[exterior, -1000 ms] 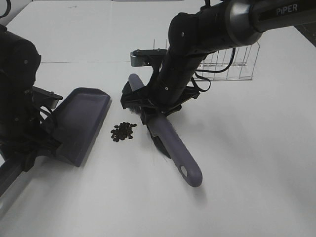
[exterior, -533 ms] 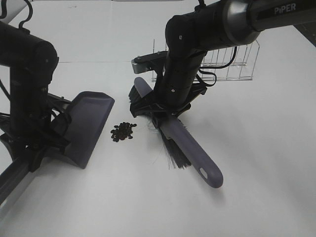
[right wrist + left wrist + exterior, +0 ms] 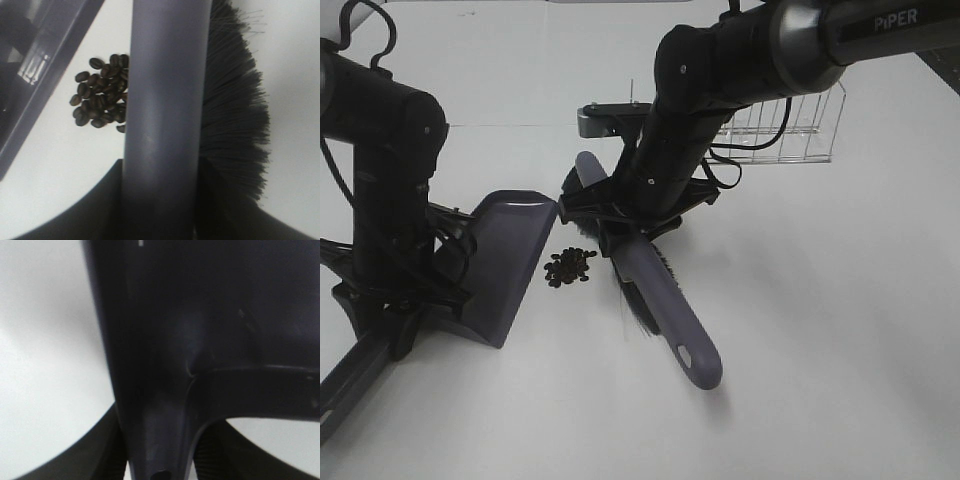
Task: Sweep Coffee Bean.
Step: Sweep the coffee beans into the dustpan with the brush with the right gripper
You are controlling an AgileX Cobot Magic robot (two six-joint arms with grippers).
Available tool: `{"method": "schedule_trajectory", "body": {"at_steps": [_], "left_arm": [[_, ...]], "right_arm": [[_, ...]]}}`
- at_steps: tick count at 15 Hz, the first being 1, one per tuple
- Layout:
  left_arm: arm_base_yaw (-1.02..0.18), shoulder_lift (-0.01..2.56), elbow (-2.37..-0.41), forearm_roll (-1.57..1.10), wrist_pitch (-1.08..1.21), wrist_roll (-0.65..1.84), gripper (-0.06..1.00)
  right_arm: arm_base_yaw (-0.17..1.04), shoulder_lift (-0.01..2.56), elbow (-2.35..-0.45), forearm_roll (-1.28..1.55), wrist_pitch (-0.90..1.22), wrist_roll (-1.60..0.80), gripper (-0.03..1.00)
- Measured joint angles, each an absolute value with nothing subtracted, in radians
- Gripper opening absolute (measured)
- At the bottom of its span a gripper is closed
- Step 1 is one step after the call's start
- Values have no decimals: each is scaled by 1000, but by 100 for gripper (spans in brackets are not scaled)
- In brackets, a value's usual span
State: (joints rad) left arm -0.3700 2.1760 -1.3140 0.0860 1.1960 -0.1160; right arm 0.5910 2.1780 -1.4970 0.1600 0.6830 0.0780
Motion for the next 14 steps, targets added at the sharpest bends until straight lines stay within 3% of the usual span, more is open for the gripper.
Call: {"method": "schedule_trajectory", "body": {"at_steps": [10, 14], "left_arm": [[-370, 2183, -1317, 82, 1212, -108, 31], [-370, 2183, -1317, 81, 1212, -108, 31]], "right_arm": [[644, 2188, -1496, 438, 488, 54, 28], [644, 2189, -1496, 697, 460, -148, 28]]}}
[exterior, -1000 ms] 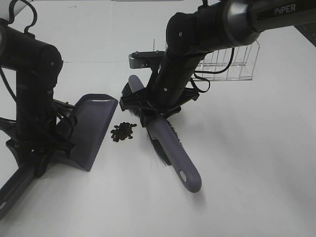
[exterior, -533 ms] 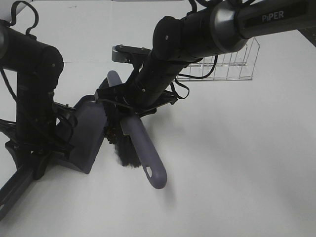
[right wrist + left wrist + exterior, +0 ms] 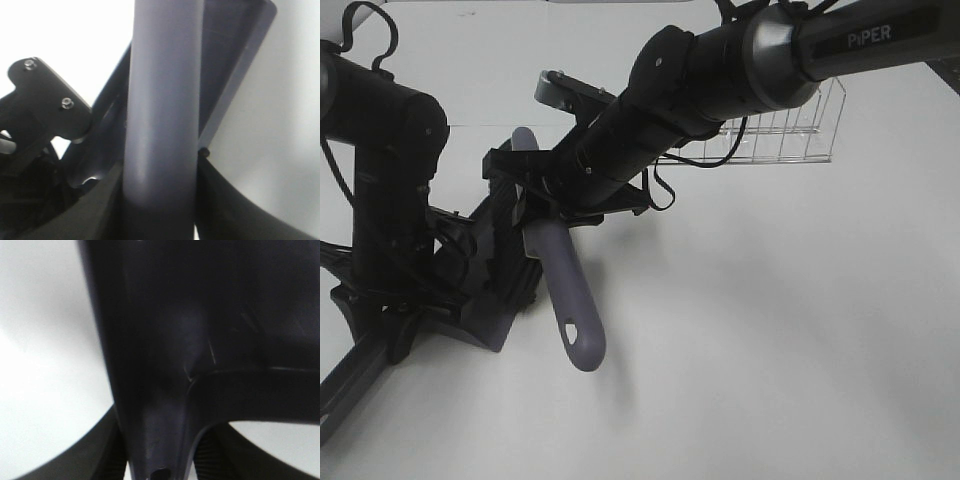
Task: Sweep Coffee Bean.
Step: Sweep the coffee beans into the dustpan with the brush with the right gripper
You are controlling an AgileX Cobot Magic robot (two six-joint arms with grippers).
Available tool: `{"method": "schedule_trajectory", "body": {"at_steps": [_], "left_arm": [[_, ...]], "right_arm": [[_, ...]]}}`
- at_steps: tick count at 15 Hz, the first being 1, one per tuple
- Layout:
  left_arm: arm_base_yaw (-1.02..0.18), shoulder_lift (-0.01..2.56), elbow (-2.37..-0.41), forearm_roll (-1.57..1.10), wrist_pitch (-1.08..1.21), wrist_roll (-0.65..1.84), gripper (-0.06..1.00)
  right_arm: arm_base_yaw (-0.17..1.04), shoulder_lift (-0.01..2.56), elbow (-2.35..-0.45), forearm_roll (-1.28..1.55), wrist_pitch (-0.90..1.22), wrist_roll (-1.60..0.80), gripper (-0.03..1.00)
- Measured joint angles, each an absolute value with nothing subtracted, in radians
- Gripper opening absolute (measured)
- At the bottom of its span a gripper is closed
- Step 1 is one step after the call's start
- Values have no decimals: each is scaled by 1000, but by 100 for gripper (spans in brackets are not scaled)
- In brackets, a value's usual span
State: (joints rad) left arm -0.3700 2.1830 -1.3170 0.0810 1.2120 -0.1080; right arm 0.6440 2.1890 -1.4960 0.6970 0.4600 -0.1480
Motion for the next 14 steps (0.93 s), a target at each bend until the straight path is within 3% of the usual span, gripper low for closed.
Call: {"method": "schedule_trajectory", "body": {"at_steps": [3, 7, 10, 11, 14], "left_arm": [[-370, 2183, -1317, 81, 1212, -108, 31], [-370, 2183, -1317, 80, 1211, -108, 31], [-370, 2183, -1317, 85, 1211, -108, 31], [-371, 2183, -1317, 93, 1211, -108, 31], [-371, 2184, -1317, 95, 1211, -108, 31]], "right_arm": [[641, 2184, -1520, 841, 462, -327, 28], [576, 2131, -1523, 726, 530, -322, 28], [547, 2096, -1526, 390, 661, -140, 28], [566, 2092, -1527, 76, 766, 71, 28], [636, 2102, -1527, -268, 860, 274, 28]]}}
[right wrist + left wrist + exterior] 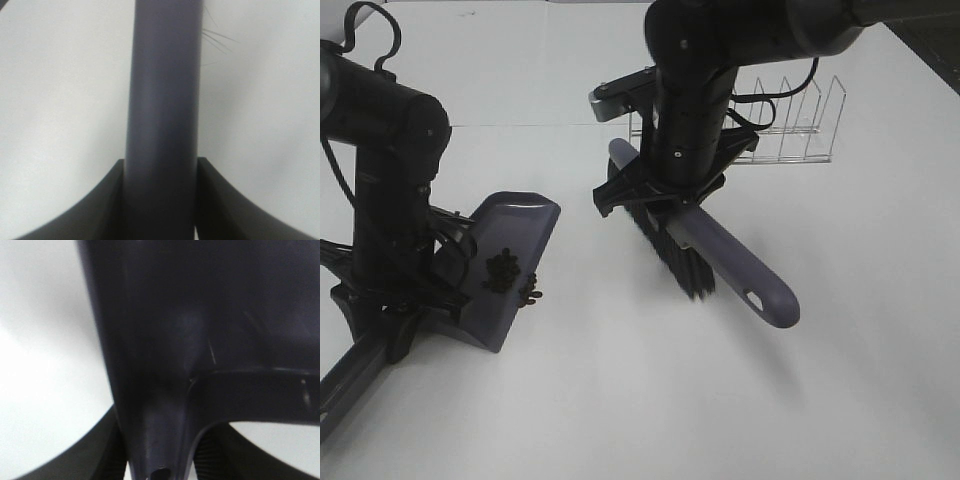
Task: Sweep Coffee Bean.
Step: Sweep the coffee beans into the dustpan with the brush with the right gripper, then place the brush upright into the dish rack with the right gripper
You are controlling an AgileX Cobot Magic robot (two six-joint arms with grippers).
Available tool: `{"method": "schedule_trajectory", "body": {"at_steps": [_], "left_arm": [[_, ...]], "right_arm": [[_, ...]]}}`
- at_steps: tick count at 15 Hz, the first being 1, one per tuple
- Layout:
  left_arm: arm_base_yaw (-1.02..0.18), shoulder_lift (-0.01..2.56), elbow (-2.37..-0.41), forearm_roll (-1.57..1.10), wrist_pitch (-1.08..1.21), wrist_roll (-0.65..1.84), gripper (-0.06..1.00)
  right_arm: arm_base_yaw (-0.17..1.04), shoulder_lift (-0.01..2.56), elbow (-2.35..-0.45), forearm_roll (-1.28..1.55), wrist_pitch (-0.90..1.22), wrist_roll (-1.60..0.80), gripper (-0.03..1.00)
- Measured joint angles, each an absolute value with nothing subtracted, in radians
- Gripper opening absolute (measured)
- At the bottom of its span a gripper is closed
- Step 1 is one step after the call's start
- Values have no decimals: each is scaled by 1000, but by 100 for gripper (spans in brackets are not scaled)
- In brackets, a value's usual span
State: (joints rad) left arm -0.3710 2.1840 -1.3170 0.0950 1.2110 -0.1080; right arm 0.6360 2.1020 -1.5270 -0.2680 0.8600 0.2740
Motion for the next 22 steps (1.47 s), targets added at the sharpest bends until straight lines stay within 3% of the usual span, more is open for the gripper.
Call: {"method": "schedule_trajectory", "body": {"at_steps": [3, 8, 10, 13, 16, 22], "left_arm": [[-371, 2187, -1318, 95, 1211, -108, 31], [-371, 2187, -1318, 95, 1212, -109, 31], [-371, 2188, -1318, 95, 1212, -109, 31], [-371, 2188, -1318, 94, 1212, -109, 31], [-371, 2188, -1318, 94, 1212, -109, 31], [-371, 2188, -1320, 94, 1213, -108, 31]], "right_arm": [[728, 2171, -1546, -295, 779, 319, 28], [711, 2259, -1591, 188, 606, 181, 28], [659, 2262, -1592, 686, 590, -154, 28], [574, 2272, -1592, 1079, 659, -476, 28], [522, 2244, -1592, 1048, 685, -511, 28], [466, 2044, -1592, 598, 738, -299, 28]]}}
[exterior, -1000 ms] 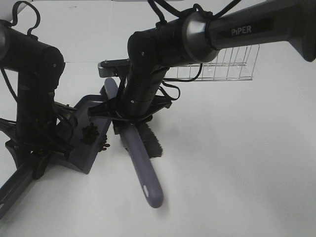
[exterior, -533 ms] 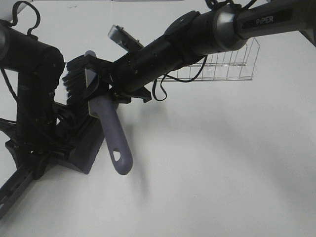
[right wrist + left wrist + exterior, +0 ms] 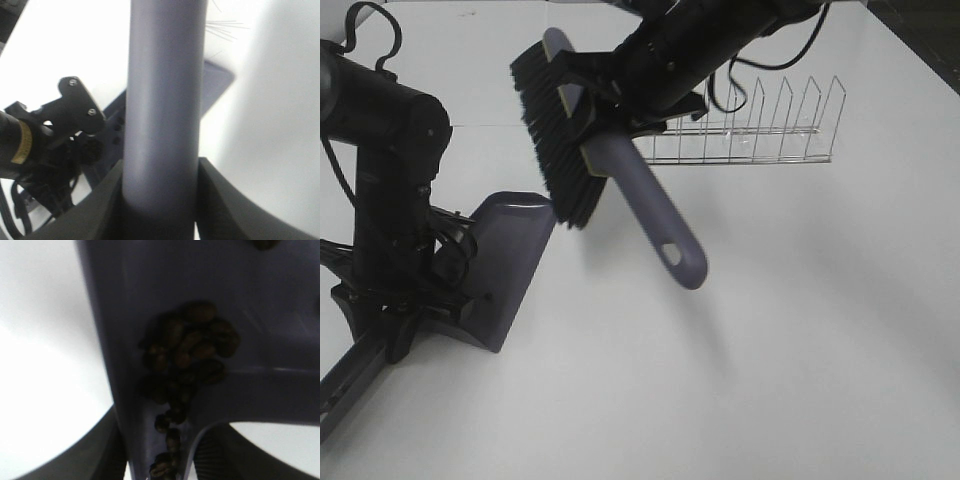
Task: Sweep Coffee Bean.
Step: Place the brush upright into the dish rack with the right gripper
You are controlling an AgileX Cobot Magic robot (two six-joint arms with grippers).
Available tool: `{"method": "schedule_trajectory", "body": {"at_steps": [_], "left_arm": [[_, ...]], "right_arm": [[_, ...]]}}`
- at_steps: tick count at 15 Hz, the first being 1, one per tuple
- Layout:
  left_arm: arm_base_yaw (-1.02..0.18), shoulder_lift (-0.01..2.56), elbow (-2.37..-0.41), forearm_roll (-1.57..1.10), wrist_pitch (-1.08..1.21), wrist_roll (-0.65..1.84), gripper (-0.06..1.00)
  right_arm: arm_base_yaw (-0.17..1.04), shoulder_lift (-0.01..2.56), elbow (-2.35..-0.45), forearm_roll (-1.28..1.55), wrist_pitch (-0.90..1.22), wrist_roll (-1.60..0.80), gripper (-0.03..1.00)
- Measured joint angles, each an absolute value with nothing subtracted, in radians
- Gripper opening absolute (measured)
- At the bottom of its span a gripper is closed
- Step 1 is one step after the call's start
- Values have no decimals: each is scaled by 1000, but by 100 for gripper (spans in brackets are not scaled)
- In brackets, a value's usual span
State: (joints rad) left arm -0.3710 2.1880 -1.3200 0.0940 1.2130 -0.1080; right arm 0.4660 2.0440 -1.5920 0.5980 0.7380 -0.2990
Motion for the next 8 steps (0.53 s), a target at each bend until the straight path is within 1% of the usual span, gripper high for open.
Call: {"method": "schedule_trajectory", "body": {"at_steps": [3, 4, 6, 8], "left_arm": [[-371, 2174, -1320, 94, 1190, -101, 31], [-371, 2164, -1320, 83, 1171, -94, 31], [-371, 2141, -1320, 45, 1165, -62, 31], [-355, 2116, -1320, -24, 1164, -24, 31]], "right_arm": [[405, 1946, -1592, 297, 879, -157, 28], [387, 1911, -1592, 165, 970, -96, 28], [364, 1872, -1592, -12, 1111, -30, 28], [343, 1864, -1592, -65, 1190, -20, 28]]}}
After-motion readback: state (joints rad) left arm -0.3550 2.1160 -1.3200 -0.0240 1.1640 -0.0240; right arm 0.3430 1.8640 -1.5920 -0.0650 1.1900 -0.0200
